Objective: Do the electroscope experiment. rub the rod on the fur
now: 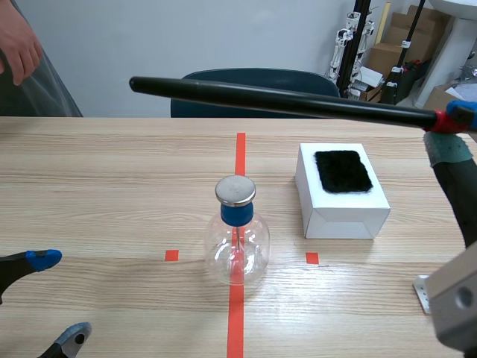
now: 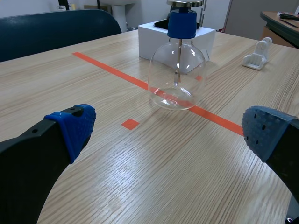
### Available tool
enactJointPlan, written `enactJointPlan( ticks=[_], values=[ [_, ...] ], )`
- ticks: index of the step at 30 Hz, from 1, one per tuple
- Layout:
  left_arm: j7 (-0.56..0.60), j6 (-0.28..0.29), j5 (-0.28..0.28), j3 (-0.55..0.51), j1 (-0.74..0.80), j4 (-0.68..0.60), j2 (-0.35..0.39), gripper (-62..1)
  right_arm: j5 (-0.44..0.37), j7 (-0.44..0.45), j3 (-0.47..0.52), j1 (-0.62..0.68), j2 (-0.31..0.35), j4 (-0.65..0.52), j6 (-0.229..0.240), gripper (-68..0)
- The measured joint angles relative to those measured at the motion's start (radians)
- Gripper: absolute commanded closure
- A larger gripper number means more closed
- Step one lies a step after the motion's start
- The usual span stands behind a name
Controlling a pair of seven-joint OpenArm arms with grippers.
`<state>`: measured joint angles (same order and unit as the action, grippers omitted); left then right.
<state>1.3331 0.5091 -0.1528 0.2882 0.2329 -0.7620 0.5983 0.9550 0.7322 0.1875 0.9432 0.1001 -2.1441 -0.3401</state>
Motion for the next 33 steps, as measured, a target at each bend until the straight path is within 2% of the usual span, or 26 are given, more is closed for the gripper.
enactJointPlan(
  ticks=[22, 24, 26, 33],
  values=[
    [0.000, 0.000, 0.000, 0.000, 0.000, 0.000, 0.000, -62.3, 0.000, -0.006, 0.000, 0.000, 0.000, 0.000, 0.000, -0.2],
    [0.000, 0.000, 0.000, 0.000, 0.000, 0.000, 0.000, -62.3, 0.000, -0.060, 0.000, 0.000, 0.018, 0.000, 0.004, -0.2],
    [0.000, 0.000, 0.000, 0.000, 0.000, 0.000, 0.000, -62.3, 0.000, -0.158, 0.000, -0.002, 0.057, 0.000, 0.005, -0.2],
    [0.000, 0.000, 0.000, 0.000, 0.000, 0.000, 0.000, -62.3, -0.002, -0.517, 0.000, -0.114, 0.292, 0.002, 0.005, -0.2]
  ],
)
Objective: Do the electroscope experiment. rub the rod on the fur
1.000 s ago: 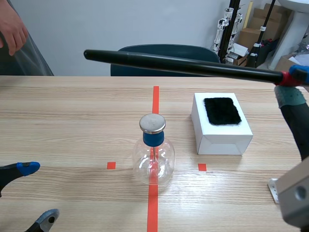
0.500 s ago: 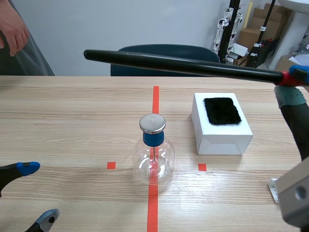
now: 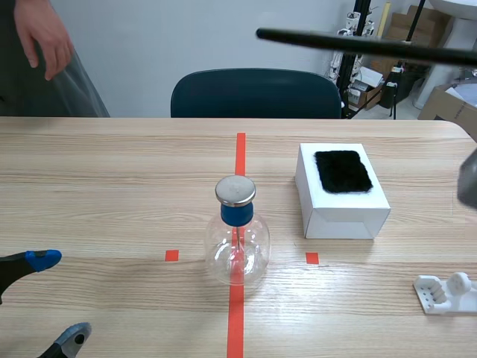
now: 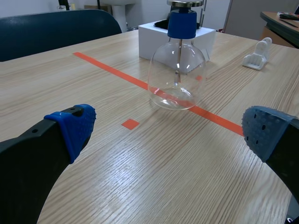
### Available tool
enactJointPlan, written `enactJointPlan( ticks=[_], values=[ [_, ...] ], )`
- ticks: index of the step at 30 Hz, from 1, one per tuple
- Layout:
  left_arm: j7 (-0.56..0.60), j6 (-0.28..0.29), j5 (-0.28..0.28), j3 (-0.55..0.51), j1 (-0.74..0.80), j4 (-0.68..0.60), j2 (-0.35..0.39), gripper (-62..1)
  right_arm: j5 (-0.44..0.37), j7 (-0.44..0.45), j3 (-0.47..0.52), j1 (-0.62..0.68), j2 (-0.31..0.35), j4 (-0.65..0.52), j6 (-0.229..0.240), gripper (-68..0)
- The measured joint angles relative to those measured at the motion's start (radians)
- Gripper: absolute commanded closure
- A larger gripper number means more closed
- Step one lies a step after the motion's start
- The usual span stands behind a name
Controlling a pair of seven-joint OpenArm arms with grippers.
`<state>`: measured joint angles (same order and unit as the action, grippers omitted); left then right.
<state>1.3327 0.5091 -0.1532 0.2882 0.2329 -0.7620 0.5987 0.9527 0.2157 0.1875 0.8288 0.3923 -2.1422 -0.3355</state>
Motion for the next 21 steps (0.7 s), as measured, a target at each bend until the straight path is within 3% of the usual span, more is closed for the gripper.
enactJointPlan(
  ticks=[2, 6, 9, 12, 15, 21],
  values=[
    [0.000, 0.000, 0.000, 0.000, 0.000, 0.000, 0.000, -62.3, -0.003, -0.040, 0.000, -0.053, 0.080, 0.029, -0.001, -0.2],
    [0.000, 0.000, 0.000, 0.000, 0.000, 0.000, 0.000, -62.3, 0.013, -0.035, -0.001, -0.140, 0.201, 0.148, 0.008, -0.2],
    [0.000, 0.000, 0.000, 0.000, 0.000, 0.000, 0.000, -62.3, 0.073, -0.035, -0.014, -0.218, 0.289, 0.278, 0.069, -0.2],
    [0.000, 0.000, 0.000, 0.000, 0.000, 0.000, 0.000, -62.3, 0.079, -0.025, -0.052, -0.308, 0.359, 0.406, 0.072, -0.2],
    [0.000, 0.000, 0.000, 0.000, 0.000, 0.000, 0.000, -62.3, 0.110, -0.023, -0.106, -0.428, 0.397, 0.511, 0.131, -0.2],
    [0.000, 0.000, 0.000, 0.000, 0.000, -0.001, 0.000, -62.3, 0.167, -0.027, -0.267, -0.649, 0.411, 0.681, 0.161, -0.2]
  ],
)
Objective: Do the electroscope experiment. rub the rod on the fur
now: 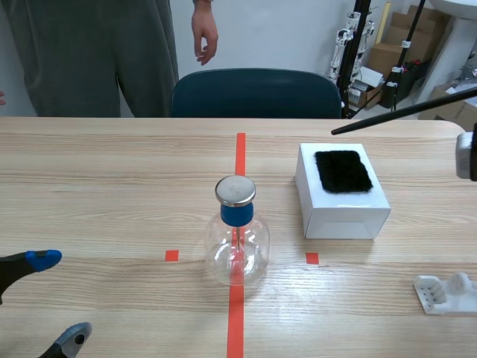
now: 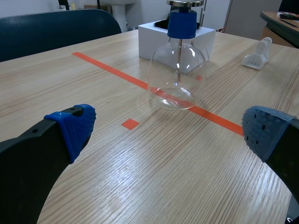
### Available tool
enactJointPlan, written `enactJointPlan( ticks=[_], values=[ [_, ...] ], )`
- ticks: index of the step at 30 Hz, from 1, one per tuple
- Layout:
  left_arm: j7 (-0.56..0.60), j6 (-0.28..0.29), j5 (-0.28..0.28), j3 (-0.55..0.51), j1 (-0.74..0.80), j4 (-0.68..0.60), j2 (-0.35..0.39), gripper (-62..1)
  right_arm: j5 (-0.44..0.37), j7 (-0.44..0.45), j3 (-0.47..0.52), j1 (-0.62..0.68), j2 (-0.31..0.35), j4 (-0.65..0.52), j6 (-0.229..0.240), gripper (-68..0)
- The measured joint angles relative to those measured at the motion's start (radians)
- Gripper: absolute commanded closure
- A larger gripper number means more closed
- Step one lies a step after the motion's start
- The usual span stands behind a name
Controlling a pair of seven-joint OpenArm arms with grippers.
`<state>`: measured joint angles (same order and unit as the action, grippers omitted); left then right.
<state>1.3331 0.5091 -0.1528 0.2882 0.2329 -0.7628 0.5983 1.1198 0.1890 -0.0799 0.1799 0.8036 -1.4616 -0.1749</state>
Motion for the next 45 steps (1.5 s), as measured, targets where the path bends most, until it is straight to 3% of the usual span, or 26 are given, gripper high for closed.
enactJointPlan(
  ticks=[6, 14, 23, 31, 42, 45],
  values=[
    [0.000, 0.000, 0.000, 0.000, 0.000, 0.000, 0.000, -62.3, 0.044, -0.061, -0.135, -0.150, -0.017, 0.126, -0.001, -0.2],
    [0.000, 0.000, 0.000, 0.000, 0.000, 0.000, 0.000, -62.3, 0.085, -0.090, -0.138, -0.162, -0.031, 0.163, 0.000, -0.2],
    [0.000, 0.000, 0.000, 0.000, 0.000, 0.000, 0.000, -62.3, 0.097, 0.024, -0.137, -0.137, 0.090, 0.161, 0.004, -0.2],
    [0.000, 0.000, 0.000, 0.000, 0.000, 0.000, 0.000, -62.3, 0.116, 0.027, -0.186, -0.139, 0.138, 0.159, 0.004, -0.2],
    [0.000, 0.000, 0.000, 0.000, 0.000, 0.000, 0.000, -62.3, 0.121, -0.005, -0.285, -0.188, 0.138, 0.155, -0.002, -0.2],
    [0.000, 0.000, 0.000, 0.000, 0.000, 0.000, 0.000, -62.3, 0.116, -0.029, -0.285, -0.188, 0.138, 0.152, 0.048, -0.2]
  ],
)
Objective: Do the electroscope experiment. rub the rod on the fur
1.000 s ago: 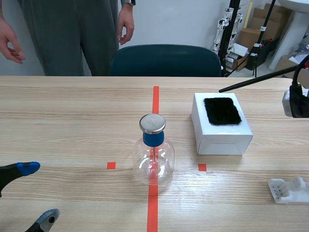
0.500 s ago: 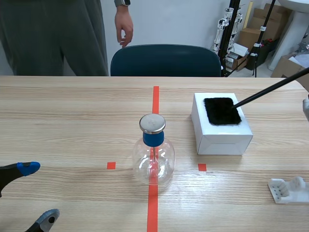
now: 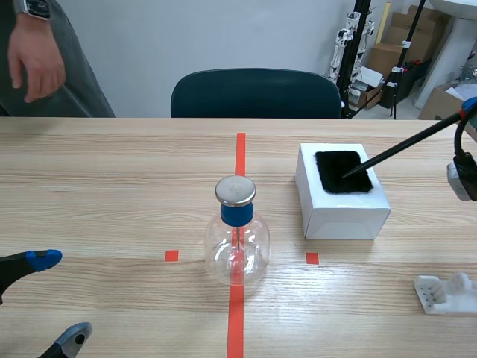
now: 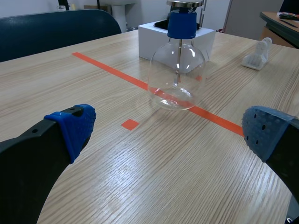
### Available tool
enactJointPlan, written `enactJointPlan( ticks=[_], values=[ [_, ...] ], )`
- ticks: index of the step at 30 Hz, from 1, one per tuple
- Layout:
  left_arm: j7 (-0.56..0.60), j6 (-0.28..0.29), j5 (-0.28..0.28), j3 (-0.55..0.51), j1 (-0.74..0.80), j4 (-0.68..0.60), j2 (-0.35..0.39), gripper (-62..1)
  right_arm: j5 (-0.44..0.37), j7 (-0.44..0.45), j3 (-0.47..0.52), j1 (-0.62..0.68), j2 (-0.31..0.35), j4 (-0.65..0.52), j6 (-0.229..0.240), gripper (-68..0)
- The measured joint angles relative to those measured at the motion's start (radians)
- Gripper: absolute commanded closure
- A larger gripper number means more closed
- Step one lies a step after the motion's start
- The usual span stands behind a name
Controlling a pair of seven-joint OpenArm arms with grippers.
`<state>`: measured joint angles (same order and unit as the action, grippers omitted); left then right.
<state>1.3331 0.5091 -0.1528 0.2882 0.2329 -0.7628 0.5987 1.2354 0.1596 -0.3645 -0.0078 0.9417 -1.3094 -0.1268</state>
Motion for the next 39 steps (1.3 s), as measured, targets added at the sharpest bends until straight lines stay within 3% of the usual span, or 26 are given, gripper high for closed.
enactJointPlan(
  ticks=[3, 11, 13, 15, 17, 20, 22, 25, 31, 34, 37, 39],
  values=[
    [0.000, 0.000, 0.000, 0.000, 0.000, 0.000, 0.000, -62.3, -0.022, -0.034, 0.000, 0.000, -0.002, -0.002, 0.058, -0.2],
    [0.000, 0.000, 0.000, 0.000, 0.000, 0.000, 0.000, -62.3, -0.025, 0.045, 0.003, -0.009, -0.002, -0.003, 0.060, -0.2],
    [0.000, 0.000, 0.000, 0.000, 0.000, 0.000, 0.000, -62.3, -0.024, 0.000, 0.002, -0.008, -0.005, -0.006, 0.068, -0.2],
    [0.000, 0.000, 0.000, 0.000, 0.000, 0.000, 0.000, -62.3, -0.024, -0.079, 0.000, -0.008, -0.008, -0.010, 0.108, -0.2],
    [0.000, 0.000, 0.000, 0.000, 0.000, 0.000, 0.000, -62.3, -0.024, -0.097, 0.000, -0.008, -0.005, -0.010, 0.121, -0.2],
    [0.000, 0.000, 0.000, 0.000, 0.000, 0.000, 0.000, -62.3, -0.024, -0.032, 0.000, -0.009, -0.004, -0.010, 0.116, -0.2],
    [0.000, 0.000, 0.000, 0.000, 0.000, 0.000, 0.000, -62.3, -0.024, 0.031, 0.003, -0.011, -0.002, -0.010, 0.086, -0.2],
    [0.000, 0.000, 0.000, 0.000, 0.000, -0.001, 0.000, -62.3, -0.024, 0.048, 0.003, -0.011, -0.003, -0.010, 0.086, -0.2],
    [0.000, 0.000, 0.000, 0.000, 0.000, -0.001, 0.000, -62.3, -0.023, -0.080, 0.002, -0.010, -0.005, -0.011, 0.133, -0.2],
    [0.000, 0.000, 0.000, 0.000, 0.000, -0.001, 0.000, -62.3, -0.024, -0.016, 0.002, -0.011, -0.004, -0.011, 0.129, -0.2],
    [0.000, 0.000, 0.000, 0.000, 0.000, -0.001, 0.000, -62.3, -0.024, 0.112, 0.003, -0.011, -0.004, -0.011, 0.115, -0.2],
    [0.000, 0.000, 0.000, 0.000, 0.000, -0.001, 0.000, -62.3, -0.010, 0.117, -0.003, -0.006, -0.021, -0.011, 0.120, -0.2]
  ],
)
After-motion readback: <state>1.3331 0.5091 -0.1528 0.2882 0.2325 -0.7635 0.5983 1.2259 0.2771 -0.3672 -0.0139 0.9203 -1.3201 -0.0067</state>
